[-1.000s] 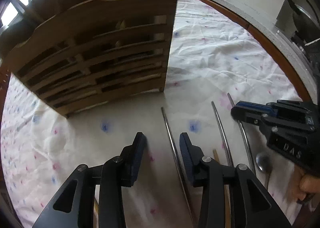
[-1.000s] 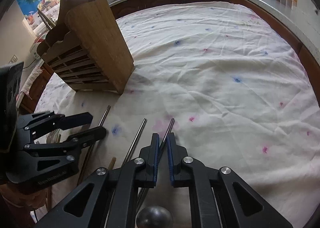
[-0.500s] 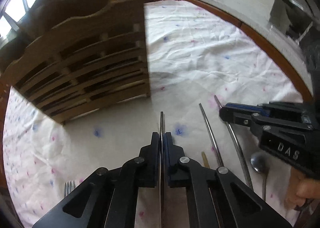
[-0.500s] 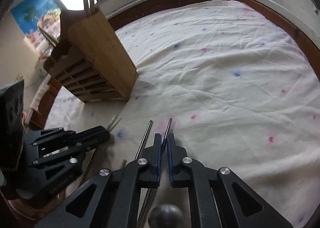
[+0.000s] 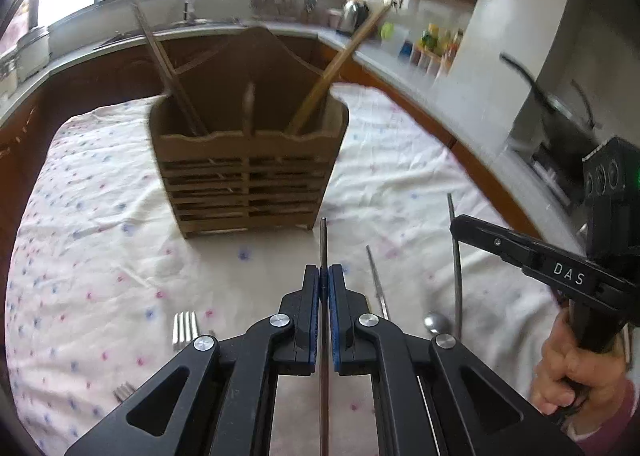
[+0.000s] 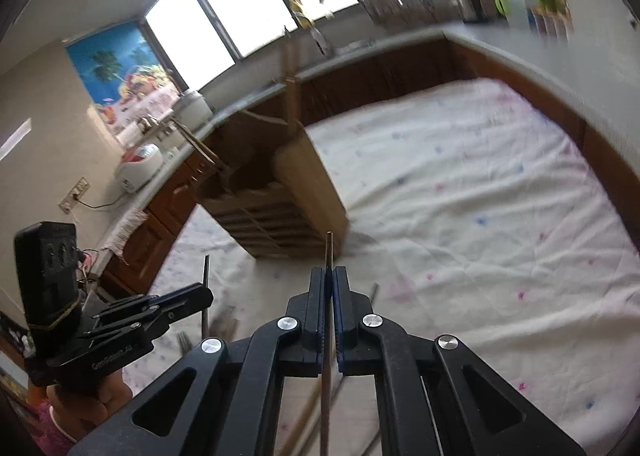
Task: Organize utensils
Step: 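Lift the metal chopstick and carry it over the wooden holder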
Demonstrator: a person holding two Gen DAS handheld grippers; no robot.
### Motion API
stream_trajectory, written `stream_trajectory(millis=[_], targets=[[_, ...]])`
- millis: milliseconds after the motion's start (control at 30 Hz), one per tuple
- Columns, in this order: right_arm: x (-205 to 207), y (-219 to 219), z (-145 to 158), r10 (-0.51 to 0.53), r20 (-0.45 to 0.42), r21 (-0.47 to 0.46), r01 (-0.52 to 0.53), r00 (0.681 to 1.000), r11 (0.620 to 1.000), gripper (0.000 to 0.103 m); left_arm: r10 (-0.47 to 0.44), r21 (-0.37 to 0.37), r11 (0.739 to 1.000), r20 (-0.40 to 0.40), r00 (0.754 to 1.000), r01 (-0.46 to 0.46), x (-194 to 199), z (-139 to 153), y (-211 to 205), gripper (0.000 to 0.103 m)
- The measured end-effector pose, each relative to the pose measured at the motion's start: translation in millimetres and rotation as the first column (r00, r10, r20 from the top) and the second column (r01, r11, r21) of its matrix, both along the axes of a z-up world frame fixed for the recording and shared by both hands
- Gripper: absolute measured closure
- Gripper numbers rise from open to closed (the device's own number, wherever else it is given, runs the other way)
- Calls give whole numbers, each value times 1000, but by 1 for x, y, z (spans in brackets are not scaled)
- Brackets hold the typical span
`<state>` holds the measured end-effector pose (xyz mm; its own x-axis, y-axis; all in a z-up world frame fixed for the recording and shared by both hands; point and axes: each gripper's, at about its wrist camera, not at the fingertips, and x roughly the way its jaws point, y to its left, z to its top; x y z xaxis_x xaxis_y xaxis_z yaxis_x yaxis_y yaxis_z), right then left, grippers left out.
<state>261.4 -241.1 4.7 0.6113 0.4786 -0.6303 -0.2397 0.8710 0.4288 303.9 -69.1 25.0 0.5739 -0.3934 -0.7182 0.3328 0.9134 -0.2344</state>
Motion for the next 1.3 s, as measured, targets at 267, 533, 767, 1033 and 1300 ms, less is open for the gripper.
stream_trajectory(millis=[267, 533, 767, 1033, 1300], targets=[[-30, 13, 35, 16, 110, -16, -14, 994, 1000, 99, 49, -90, 995, 67, 997, -43, -46, 34, 46, 101], [-42, 17, 49, 18, 147, -23, -15, 989, 1000, 99, 71, -124, 991, 96, 993, -58, -67, 48, 62, 101], [-44, 17, 65, 13, 194, -21, -9, 981, 1000, 99, 83, -146, 987, 139, 987, -62, -76, 65, 73, 101], [-39, 20, 83, 10, 244, -12, -7, 970, 1000, 99, 111, -166, 983, 190, 976, -79, -77, 83, 85, 101], [-27, 23, 108, -3, 310, -1, 4, 951, 1000, 99, 149, -181, 978, 257, 955, -104, -69, 103, 95, 101]])
